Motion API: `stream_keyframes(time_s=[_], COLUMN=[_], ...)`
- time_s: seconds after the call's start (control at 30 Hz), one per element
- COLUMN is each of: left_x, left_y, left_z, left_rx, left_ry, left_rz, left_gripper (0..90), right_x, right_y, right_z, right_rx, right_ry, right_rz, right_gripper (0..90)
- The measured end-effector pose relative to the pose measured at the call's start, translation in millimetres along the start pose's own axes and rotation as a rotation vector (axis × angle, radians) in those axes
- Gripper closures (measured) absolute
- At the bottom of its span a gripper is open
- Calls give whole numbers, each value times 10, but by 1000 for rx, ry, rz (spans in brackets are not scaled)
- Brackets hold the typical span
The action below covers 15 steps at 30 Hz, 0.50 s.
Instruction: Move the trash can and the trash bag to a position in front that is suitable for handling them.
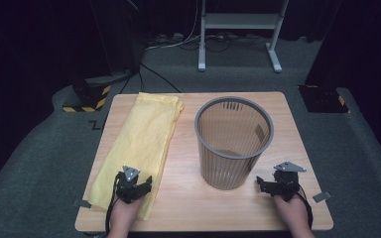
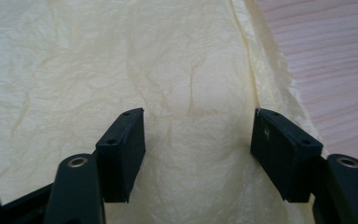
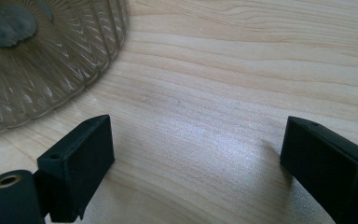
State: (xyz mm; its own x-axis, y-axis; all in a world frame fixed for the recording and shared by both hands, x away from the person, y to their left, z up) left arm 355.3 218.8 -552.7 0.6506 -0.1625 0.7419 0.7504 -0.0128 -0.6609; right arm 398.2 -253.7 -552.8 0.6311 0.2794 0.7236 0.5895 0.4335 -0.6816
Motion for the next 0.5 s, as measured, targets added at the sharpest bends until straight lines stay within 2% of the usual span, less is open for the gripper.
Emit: stream_keyframes(time_s=[0.13, 0.27, 0.3, 0.37, 0.43, 0.47, 0.5], left_x=[26, 128, 158, 188, 186, 186, 160], left_y=[-69, -223, -268, -313, -307, -307, -269], left_z=[-219, -434, -455, -405, -303, -303, -188], left_rx=[-50, -97, -100, -104, -116, -116, -140], left_ry=[65, 170, 215, 266, 249, 249, 214], left_rz=[-11, -105, -136, -181, -179, -179, -153], left_gripper=[328, 327, 334, 407, 455, 471, 474], right_x=[0, 0, 0, 0, 0, 0, 0], right_y=[0, 0, 0, 0, 0, 0, 0], right_z=[0, 0, 0, 0, 0, 0, 0], right_rx=[0, 0, 0, 0, 0, 0, 0], right_ry=[0, 0, 0, 0, 0, 0, 0], right_rz=[0, 0, 0, 0, 0, 0, 0], right_gripper=[92, 92, 92, 92, 92, 92, 92])
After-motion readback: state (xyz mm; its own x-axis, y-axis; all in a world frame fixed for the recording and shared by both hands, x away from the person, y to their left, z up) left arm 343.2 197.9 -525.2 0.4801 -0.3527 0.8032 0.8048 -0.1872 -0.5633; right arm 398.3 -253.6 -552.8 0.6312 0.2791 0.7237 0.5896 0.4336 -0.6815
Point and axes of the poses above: each handheld gripper's, and its own axes: y roughly forward along the jaws, x roughly out of its top, z roughly to its left, the point moved 4 cm from there along y, roughly forward along the jaws, and after that the axes turned 10 degrees about x, right-handed, at the moved point
